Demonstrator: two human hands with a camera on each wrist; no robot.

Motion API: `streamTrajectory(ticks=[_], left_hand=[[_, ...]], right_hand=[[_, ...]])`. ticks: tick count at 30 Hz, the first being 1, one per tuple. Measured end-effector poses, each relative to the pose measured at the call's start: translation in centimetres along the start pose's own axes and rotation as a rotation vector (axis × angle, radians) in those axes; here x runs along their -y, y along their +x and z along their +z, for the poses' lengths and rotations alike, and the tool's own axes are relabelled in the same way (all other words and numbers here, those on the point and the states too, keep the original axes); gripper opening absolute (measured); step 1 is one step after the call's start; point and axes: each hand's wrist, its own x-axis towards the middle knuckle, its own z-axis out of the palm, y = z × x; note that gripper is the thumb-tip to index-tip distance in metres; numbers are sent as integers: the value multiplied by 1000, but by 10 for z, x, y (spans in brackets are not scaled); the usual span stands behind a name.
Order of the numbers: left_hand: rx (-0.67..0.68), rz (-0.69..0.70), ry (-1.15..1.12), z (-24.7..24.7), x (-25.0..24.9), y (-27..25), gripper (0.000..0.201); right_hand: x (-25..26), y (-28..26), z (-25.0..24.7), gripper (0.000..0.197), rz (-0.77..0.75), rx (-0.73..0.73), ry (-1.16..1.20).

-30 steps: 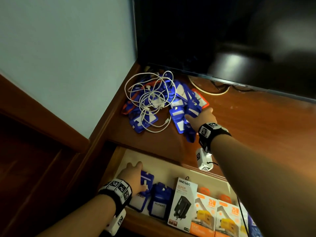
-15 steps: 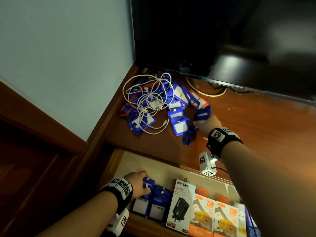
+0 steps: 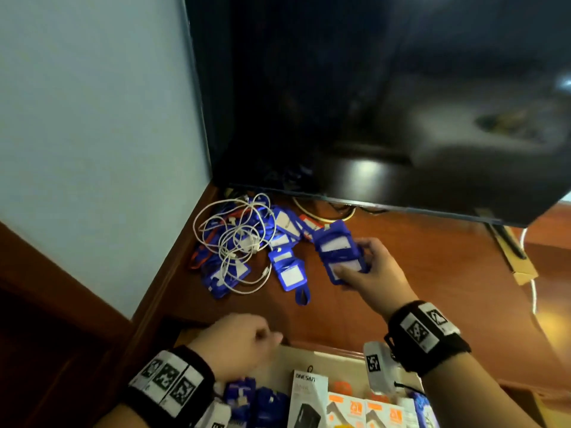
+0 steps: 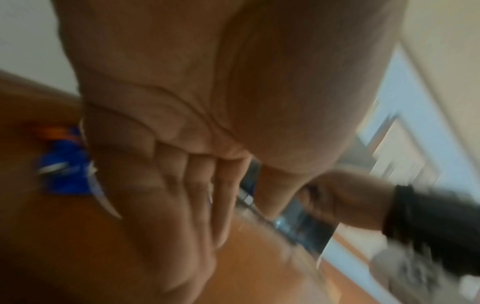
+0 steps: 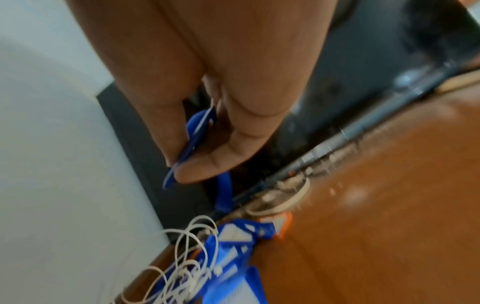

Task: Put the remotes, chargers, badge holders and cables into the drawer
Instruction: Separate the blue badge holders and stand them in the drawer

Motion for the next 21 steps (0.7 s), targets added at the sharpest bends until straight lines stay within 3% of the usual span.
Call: streamTrajectory(ticks=[3, 5, 7, 11, 14, 16, 18, 21], left_hand=[[-168, 172, -495, -47, -45, -2, 12], [-334, 255, -623, -75, -69, 7, 21], [-408, 276, -769, -98, -88, 18, 28], [-196, 396, -921, -119, -115, 22, 47], [15, 322, -1058, -117, -137, 18, 35], [163, 431, -1066, -111, -141, 14, 29], [119, 529, -1110, -100, -141, 8, 46], [189, 526, -1257, -85, -134, 1, 29]], right_hand=[[31, -14, -12, 64, -105, -32, -37], [53, -21, -22, 67, -165, -30, -53], [77, -30, -32, 64, -226, -8, -59], [119, -51, -48, 64, -322, 116, 134], [139, -62, -61, 68, -340, 191, 207], [146, -66, -66, 69, -329, 198, 277], [148, -69, -67, 66, -310, 174, 357], [139, -72, -67, 56, -303, 151, 404]])
